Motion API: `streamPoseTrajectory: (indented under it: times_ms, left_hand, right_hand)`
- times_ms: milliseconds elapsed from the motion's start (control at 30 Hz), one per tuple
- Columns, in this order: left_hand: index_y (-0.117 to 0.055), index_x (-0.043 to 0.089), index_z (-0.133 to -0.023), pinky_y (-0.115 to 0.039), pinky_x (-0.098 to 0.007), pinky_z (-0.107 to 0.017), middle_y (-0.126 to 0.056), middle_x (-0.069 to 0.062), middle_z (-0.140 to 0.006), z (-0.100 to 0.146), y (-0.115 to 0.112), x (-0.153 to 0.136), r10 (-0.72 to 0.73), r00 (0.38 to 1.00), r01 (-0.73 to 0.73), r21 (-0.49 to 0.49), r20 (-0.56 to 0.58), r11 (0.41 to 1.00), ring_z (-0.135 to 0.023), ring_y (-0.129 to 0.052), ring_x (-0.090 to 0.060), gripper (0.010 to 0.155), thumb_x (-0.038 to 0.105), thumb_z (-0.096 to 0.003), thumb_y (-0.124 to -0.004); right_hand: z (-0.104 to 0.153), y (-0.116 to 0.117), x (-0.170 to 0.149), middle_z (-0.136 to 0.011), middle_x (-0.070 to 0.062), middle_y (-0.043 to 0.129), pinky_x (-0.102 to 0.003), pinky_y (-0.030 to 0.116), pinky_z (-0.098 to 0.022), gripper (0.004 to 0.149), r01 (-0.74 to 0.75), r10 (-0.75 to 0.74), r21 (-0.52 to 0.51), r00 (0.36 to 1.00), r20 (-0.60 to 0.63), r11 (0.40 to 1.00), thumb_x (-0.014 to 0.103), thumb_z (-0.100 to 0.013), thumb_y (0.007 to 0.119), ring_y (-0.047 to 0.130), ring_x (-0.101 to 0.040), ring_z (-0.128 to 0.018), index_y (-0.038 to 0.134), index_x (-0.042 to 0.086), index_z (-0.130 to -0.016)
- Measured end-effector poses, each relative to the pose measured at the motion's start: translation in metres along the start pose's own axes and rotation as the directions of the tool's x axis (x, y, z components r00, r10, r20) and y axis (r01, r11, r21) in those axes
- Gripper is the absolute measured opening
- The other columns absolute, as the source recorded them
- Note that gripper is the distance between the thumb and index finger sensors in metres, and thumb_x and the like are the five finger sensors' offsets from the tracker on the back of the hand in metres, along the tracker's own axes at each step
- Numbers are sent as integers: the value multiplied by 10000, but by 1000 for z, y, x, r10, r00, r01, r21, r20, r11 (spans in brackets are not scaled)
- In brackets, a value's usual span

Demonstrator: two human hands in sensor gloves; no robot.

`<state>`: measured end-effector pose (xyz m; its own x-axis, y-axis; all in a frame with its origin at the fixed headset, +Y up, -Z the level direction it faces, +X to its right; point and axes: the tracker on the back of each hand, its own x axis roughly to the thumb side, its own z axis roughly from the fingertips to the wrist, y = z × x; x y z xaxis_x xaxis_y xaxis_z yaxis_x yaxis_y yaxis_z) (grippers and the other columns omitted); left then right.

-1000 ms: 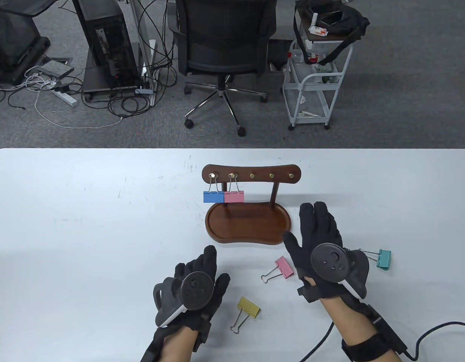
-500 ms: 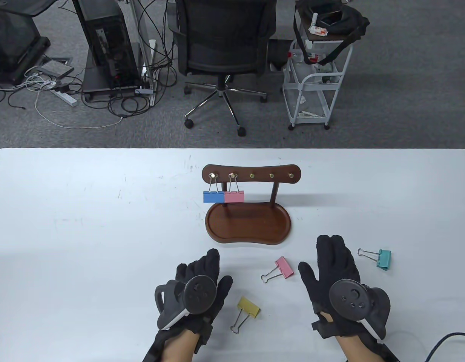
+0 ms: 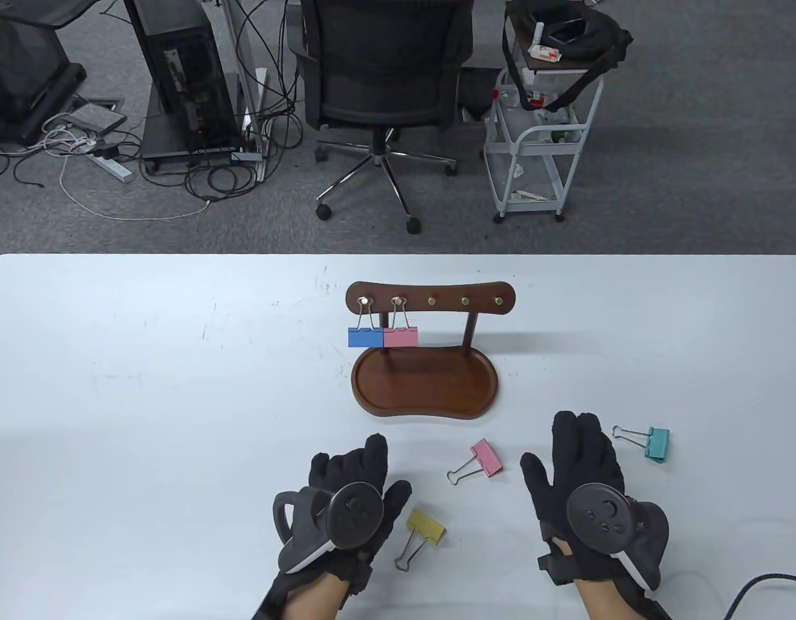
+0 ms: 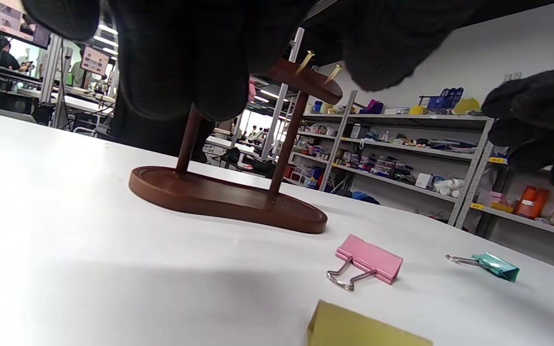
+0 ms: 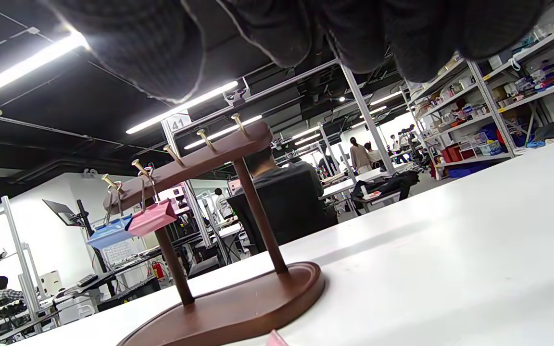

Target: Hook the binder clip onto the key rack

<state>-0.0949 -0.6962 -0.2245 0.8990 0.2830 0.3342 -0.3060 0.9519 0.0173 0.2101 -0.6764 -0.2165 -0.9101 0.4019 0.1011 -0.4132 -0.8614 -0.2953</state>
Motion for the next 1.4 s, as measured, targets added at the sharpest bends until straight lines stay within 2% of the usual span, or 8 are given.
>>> streamPoseTrajectory:
  times_ms: [533,900,1400]
  left_hand:
    - [-694,-45,-1082,-581,-775,-679,-915,-252,-932,-1,-35,51,-199,971,214,-108,134,971,-792,-945,-529,798,513,-532,-848]
    - [-751,-49,-1047,-637,-748,-672,-963,-256,-882,-3,-63,65,-395,910,414,-200,127,888,-732,-1003,-509,861,599,-492,-868]
    - [-791,-36,-1023,-660,-730,-671,-991,-228,-838,-11,-84,69,-508,850,528,-240,144,815,-693,-1032,-478,853,620,-482,-863]
  right_hand:
    - [5,6,1,-1130,-415,517,-738,567,-606,800,1,-1,40,1000,-1,999,495,-584,737,613,-674,-919,488,4,-1165]
    - [7,6,4,-1131,-413,517,-738,565,-607,797,37,-38,66,999,1,997,497,-585,731,609,-674,-919,492,5,-1164]
    - [6,8,3,-1134,-415,504,-737,569,-604,797,64,-63,110,998,-12,992,499,-585,730,608,-674,-918,496,4,-1163]
